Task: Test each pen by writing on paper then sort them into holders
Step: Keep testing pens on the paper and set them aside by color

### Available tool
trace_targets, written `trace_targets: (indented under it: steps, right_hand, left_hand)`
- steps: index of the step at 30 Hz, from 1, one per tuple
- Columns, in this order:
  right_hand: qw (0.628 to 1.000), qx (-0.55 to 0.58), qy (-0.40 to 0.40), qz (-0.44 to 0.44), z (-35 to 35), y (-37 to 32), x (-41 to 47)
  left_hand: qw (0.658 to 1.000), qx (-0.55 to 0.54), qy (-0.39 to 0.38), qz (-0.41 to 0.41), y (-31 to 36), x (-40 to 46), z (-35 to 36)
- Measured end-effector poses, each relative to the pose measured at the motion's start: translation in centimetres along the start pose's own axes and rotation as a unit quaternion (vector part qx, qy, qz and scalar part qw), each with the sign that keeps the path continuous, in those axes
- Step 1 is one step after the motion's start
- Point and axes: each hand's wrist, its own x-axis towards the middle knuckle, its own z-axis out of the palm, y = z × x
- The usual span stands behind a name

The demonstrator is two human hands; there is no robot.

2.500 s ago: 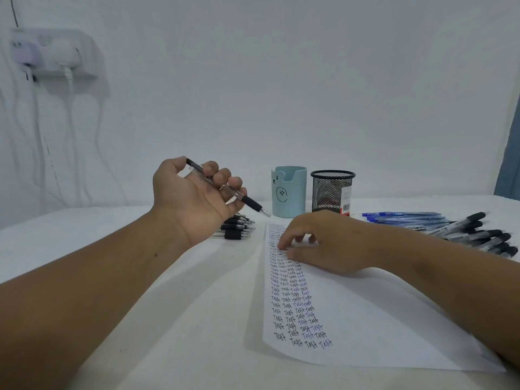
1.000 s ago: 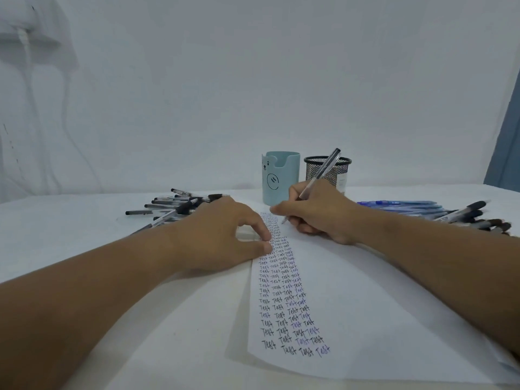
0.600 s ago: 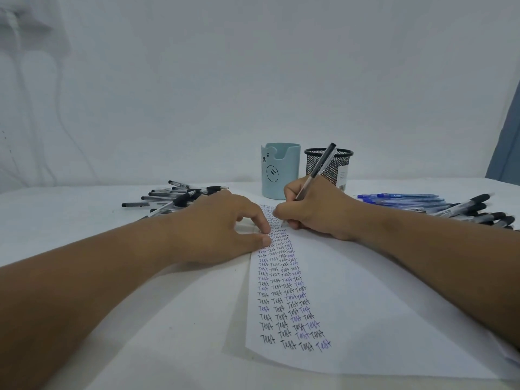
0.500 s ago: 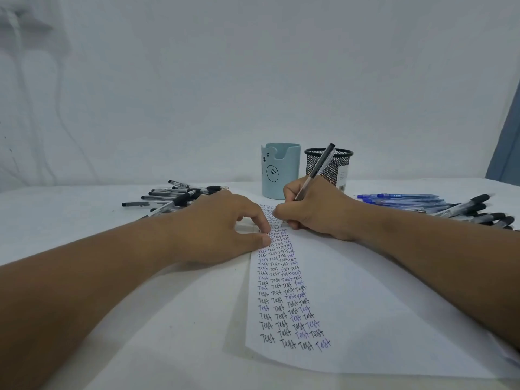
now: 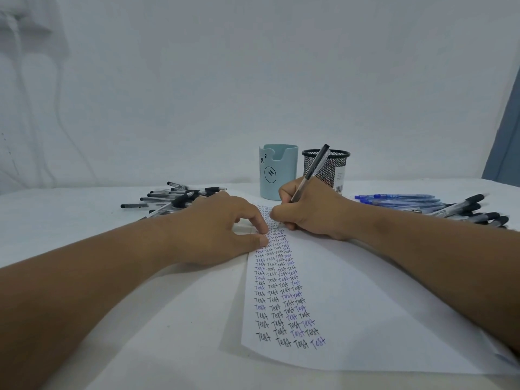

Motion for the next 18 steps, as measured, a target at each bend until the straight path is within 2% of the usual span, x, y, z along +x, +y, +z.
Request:
trace_targets:
  steps: [18]
  right_hand:
    - [1.000,-0.015,0.015,-0.019,-0.19,0.64,0.41]
  left_hand:
    - [1.000,-0.004,-0.007,-0.005,-0.14,-0.11,-0.07]
